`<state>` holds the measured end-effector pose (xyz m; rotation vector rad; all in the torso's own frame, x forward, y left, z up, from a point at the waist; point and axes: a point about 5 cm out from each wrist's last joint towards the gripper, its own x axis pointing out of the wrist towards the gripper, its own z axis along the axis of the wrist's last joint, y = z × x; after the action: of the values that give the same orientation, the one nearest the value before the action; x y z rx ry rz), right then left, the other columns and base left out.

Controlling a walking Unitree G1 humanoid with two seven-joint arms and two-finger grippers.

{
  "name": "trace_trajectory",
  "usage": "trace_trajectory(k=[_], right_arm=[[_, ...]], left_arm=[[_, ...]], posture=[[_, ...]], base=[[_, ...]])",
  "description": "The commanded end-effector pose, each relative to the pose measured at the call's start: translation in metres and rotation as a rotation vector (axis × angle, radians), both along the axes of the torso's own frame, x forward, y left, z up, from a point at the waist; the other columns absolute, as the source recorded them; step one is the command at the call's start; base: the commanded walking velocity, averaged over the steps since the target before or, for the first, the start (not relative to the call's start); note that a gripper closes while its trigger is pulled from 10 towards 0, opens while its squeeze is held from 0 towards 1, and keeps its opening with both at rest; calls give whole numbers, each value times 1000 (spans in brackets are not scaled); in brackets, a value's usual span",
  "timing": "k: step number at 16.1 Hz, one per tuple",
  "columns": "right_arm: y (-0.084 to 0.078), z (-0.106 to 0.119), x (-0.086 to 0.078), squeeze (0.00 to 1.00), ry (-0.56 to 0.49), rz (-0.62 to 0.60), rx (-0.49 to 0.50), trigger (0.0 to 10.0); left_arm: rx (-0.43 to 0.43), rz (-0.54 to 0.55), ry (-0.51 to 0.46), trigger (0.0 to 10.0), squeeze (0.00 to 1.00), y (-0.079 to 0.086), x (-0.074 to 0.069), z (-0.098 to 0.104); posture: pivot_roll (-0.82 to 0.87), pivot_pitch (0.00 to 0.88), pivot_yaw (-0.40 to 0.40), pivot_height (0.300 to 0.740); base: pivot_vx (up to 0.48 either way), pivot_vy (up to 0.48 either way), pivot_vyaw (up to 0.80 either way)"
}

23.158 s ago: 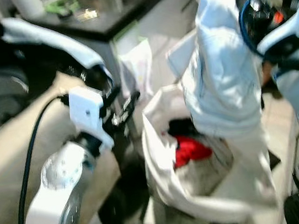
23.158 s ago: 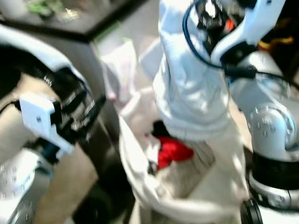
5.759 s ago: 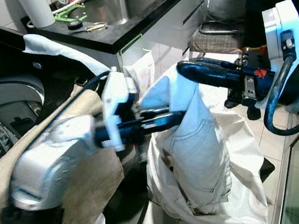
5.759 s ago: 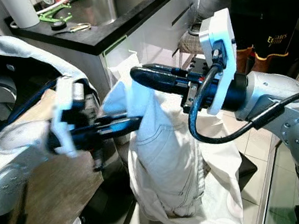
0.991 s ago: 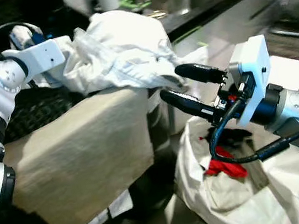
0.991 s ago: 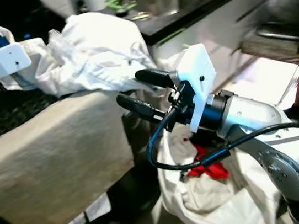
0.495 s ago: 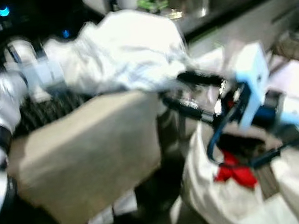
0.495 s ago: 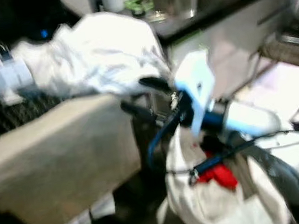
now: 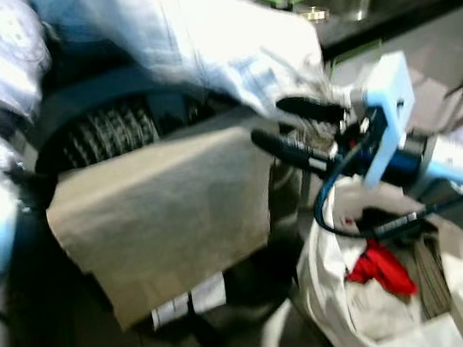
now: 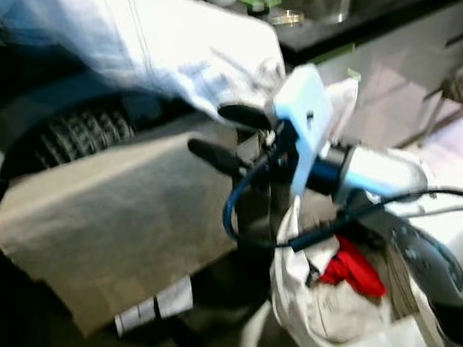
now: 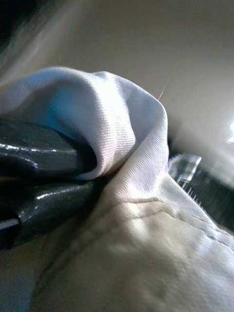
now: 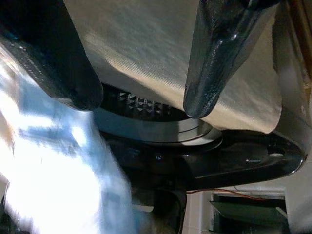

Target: Clothes washing

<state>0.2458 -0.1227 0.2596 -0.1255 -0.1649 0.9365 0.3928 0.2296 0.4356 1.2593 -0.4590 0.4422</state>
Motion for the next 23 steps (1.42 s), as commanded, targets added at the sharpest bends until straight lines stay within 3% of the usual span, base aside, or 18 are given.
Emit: trace_trajectory(k=[1,4,6,7,9,10,11,12,14,15,17,19,22,23], right_arm=[[-3,2,1,0,-8,-18,4,10000],[-4,4,2,0,-16,-28,16,10000],[-4,5,3,0,-22,-31,23,10000],[-5,6,2,0,-24,-30,25,10000],[-5,6,2,0,-23,-29,26,10000],[-5,4,1,0,-17,-26,23,10000],[-5,4,1,0,-15,-24,22,10000],[-2,2,-1,0,-5,-3,9,10000],[-2,1,-2,0,0,5,4,10000],[-2,1,-3,0,6,12,2,10000],[0,-6,-10,0,34,63,-46,10000],[1,-7,-10,0,38,63,-43,10000],[0,-8,-7,0,40,55,-45,10000],[0,-8,-7,0,40,56,-46,10000]], left_arm=[[106,96,-226,10000,0,5,-27,56],[212,146,-367,10000,0,-1,-42,83],[223,152,-424,10000,0,-3,-47,91],[174,59,-355,10000,0,-13,-37,81],[115,-121,-159,10000,0,-37,-11,42],[119,-232,31,10000,0,-57,8,-1],[132,-256,84,10000,0,-62,12,-13],[129,-414,555,10000,0,-83,29,-110],[148,-443,781,10000,0,-84,29,-156],[111,-453,863,10000,0,-82,28,-169],[38,-452,1085,10000,1000,-72,24,-188],[-41,-465,1129,10000,1000,-67,23,-188],[-261,-553,1111,10000,1000,-69,24,-171],[-297,-561,1103,10000,1000,-70,24,-168]], posture=[[-63,0,69,740],[-58,0,69,740],[-60,0,73,740],[-61,0,75,740],[-65,0,77,740],[-66,0,74,740],[-66,0,74,740],[-73,0,78,740],[-76,0,79,740],[-77,0,77,740],[-77,0,77,740],[-73,0,74,740],[-68,0,70,740],[-68,0,70,740]], base=[[0,0,0],[0,0,0],[0,0,0],[0,0,0],[0,0,0],[0,0,0],[0,0,0],[0,0,0],[0,0,0],[0,0,0],[0,0,0],[0,0,0],[0,0,0],[0,0,0]])
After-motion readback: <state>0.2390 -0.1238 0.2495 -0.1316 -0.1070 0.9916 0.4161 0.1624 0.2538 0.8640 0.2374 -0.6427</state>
